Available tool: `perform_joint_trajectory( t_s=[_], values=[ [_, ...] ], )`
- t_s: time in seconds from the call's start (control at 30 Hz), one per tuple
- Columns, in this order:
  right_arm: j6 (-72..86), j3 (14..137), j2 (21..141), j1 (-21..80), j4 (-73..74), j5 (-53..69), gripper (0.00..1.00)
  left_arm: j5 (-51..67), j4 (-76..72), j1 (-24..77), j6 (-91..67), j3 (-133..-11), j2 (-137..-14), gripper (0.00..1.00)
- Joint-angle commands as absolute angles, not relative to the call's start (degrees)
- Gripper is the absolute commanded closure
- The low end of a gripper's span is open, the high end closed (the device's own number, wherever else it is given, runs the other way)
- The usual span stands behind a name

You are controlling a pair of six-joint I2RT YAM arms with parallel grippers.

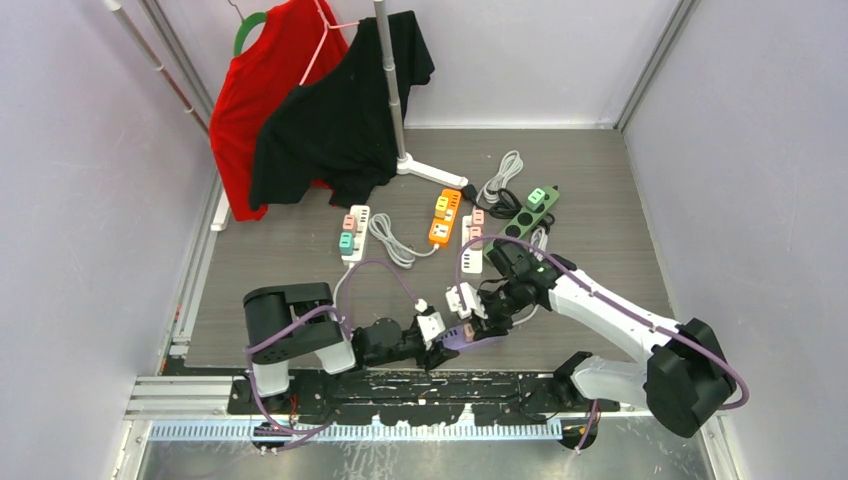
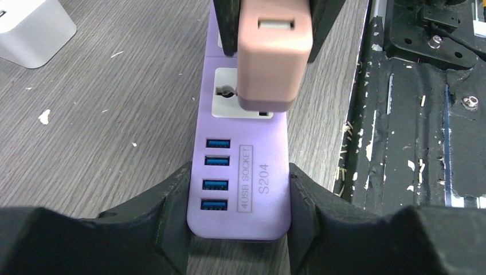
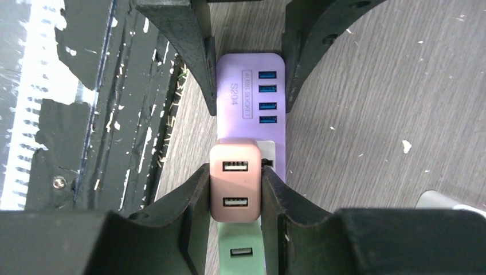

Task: Pull the plug off the socket
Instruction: Remove the plug from the socket, then place the plug at the center of the board.

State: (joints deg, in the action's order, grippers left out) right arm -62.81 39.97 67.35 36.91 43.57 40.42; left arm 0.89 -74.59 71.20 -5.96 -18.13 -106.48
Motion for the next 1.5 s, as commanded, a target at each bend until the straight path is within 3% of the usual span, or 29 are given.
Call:
perform_joint_trajectory(
  t_s=[0.0,0.2,0.4,0.57,0.77,0.93,1.1,1.2,1.47],
  values=[
    [-64.0,45.2,63.9,33.0,51.1,48.1,0.99,-1.3,-71.8,70.8,-7.2,-17.4,-105.6,1.0],
    [-70.0,50.5,63.1,26.6,64.3,54.0,0.98,-1.9,-71.6,70.8,-8.6,-17.7,-105.6,1.0],
    [-50.9,53.4,58.6,18.1,56.3,52.6,0.99,-2.9,-69.0,70.8,-10.4,-17.9,-103.4,1.0],
    [-34.6,53.7,58.2,9.6,46.3,45.1,0.99,-3.0,-63.8,70.9,-11.2,-19.0,-100.7,0.8],
    [-16.6,51.6,58.7,-4.0,34.9,37.5,0.99,-4.1,-58.8,70.8,-12.2,-20.0,-97.6,0.41],
    [-3.9,47.6,58.6,-12.3,23.8,26.0,0.98,-4.3,-51.5,70.8,-13.1,-21.3,-93.6,0.27],
    [4.6,45.4,62.5,-17.3,18.2,18.1,0.96,-3.9,-46.3,70.9,-13.5,-21.8,-88.7,0.24],
    [7.9,46.3,69.9,-21.1,16.9,18.8,0.9,-2.5,-41.1,70.8,-14.5,-22.5,-83.3,0.23],
    [12.4,51.3,85.4,-22.0,9.7,19.3,0.87,-0.9,-38.9,70.8,-18.6,-21.4,-76.2,0.23]
  ],
)
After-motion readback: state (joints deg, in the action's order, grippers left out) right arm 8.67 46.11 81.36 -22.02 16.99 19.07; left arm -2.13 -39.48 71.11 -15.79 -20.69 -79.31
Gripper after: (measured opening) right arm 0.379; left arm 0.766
